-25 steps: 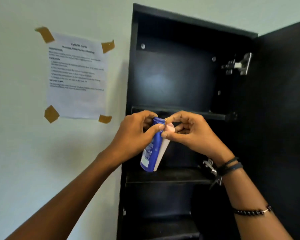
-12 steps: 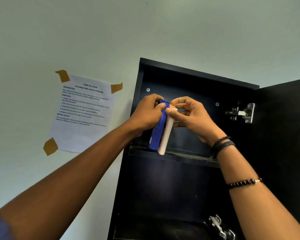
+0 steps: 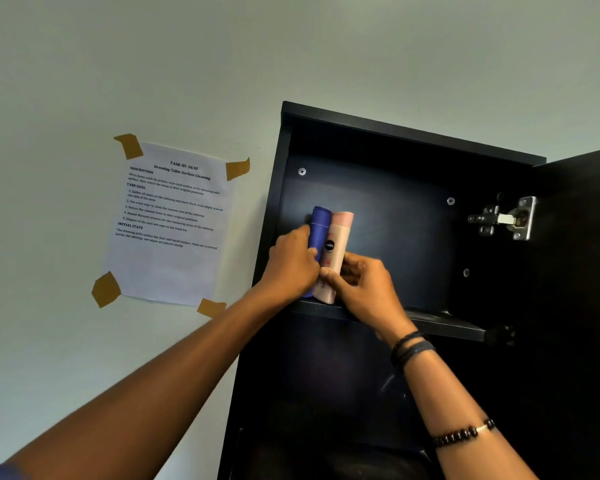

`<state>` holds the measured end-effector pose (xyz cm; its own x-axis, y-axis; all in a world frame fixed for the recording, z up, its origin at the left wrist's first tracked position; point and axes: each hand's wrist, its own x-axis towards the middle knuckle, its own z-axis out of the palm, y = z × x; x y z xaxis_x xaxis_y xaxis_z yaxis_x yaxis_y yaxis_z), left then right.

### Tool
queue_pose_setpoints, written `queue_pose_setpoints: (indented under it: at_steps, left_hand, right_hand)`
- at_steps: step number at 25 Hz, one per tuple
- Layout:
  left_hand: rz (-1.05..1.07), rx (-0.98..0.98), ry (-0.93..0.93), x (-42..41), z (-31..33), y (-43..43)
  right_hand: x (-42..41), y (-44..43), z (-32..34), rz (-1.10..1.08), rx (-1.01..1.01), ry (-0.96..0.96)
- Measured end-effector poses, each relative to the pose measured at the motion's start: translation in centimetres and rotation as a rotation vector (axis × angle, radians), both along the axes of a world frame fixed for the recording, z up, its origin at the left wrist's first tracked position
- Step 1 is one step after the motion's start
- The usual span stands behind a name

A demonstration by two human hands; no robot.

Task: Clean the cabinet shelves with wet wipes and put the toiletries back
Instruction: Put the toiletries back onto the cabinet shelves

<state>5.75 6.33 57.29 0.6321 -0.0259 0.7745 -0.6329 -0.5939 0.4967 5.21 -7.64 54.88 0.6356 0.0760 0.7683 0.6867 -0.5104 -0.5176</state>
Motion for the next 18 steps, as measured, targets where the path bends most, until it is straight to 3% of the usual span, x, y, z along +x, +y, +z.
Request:
queue_pose_setpoints:
  at_steps: [3, 6, 11, 15, 18]
  left_hand:
    - [0.072, 0.061, -0.03, -0.2, -2.1, 0.0]
    - [0.162, 0.103, -0.093, -0.5, -2.9, 0.3]
    - [0.222, 0.172, -0.092, -1.0, -3.6, 1.2]
    - [0.361, 0.27, -0.332, -1.8, -3.9, 2.2]
    - [0.411, 0.121, -0.382, -1.3, -3.6, 3.5]
  right_hand:
    - [-0.1, 0.4, -1.0, -0.12, -0.08, -0.056]
    - [0.1, 0.8, -0.3, -0.128, -0.155, 0.019]
    - [0.8, 2.1, -0.3, -0.113, -0.067, 0.036]
    - [1.7, 2.8, -0.4, -0.139, 0.015, 0.051]
    - [2.1, 3.5, -0.3, -0.149, 0.028, 0.057]
